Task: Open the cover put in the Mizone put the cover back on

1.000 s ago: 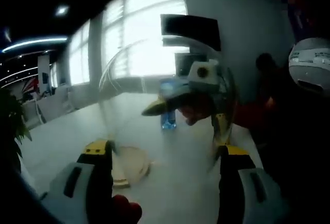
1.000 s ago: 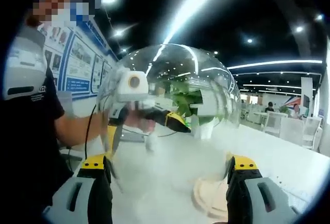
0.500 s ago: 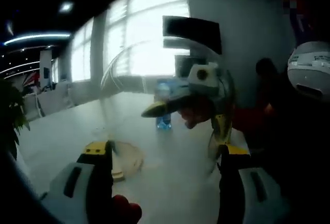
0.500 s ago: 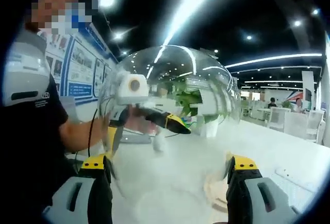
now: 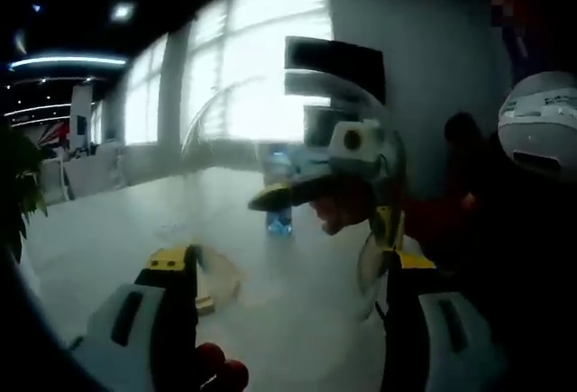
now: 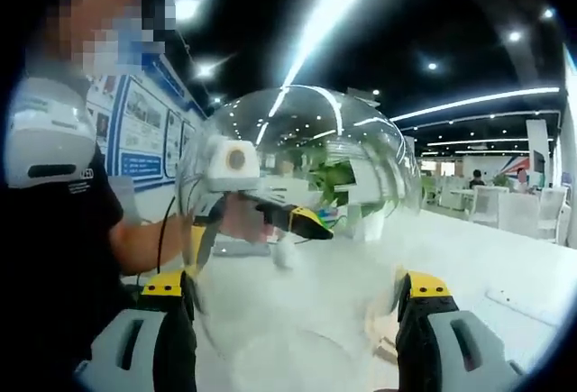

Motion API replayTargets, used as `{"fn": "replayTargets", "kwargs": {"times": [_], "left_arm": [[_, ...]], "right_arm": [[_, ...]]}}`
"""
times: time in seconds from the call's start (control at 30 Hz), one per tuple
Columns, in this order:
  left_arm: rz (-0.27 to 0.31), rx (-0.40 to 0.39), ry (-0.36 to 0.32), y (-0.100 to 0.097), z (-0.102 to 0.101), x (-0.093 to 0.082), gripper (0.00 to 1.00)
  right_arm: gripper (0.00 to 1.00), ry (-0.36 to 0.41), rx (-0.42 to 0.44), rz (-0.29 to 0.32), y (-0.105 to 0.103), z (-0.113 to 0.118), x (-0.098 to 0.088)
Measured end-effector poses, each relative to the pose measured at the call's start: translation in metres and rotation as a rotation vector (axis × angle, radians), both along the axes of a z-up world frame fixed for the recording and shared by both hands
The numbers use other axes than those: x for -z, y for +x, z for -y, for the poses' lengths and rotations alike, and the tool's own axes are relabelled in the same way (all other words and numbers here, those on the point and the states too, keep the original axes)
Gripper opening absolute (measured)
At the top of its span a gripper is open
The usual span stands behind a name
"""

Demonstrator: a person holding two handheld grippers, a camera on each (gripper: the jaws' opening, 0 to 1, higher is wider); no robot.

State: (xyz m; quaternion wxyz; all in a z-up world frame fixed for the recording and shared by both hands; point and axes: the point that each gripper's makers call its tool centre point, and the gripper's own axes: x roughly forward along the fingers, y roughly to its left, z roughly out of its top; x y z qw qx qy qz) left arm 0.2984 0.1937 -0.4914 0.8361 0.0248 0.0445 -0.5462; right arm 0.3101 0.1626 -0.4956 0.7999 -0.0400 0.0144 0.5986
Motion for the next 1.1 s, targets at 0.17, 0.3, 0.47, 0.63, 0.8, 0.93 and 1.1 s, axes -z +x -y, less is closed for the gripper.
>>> {"fn": "replayTargets", "kwargs": {"times": [0.17,0.3,0.47,0.63,0.8,0.93,1.1], "left_arm": [[0.016,0.003,-0.046,-0.0049,-0.001,-0.0008,0.72],[0.018,-0.001,-0.048,-0.0059,-0.0001,-0.0011,0.72],[0.022,-0.004,-0.078,-0.0065,0.0,-0.0009,0.72],[0.026,-0.008,-0.078,-0.0064,0.0011,-0.0007,0.72],[0.03,-0.006,-0.091,-0.0064,0.0007,-0.0003,0.72],[0.033,-0.002,-0.097,-0.0059,0.0007,-0.0003,0.72],[0.033,-0.001,-0.096,-0.0054,0.0009,-0.0003,0.72]], "right_arm": [[0.87,0.023,-0.001,0.009,-0.0052,0.0002,-0.0002],[0.87,0.023,-0.004,0.008,-0.0057,0.0006,0.0001],[0.87,0.042,-0.002,0.013,-0.0062,0.002,0.0004],[0.87,0.036,-0.006,0.012,-0.006,0.0022,0.0003],[0.87,0.015,0.0,0.003,-0.0062,0.0021,0.0012],[0.87,0.01,0.005,0.0,-0.0061,0.0019,0.0017],[0.87,0.023,0.005,0.005,-0.0057,0.0021,0.0019]]}}
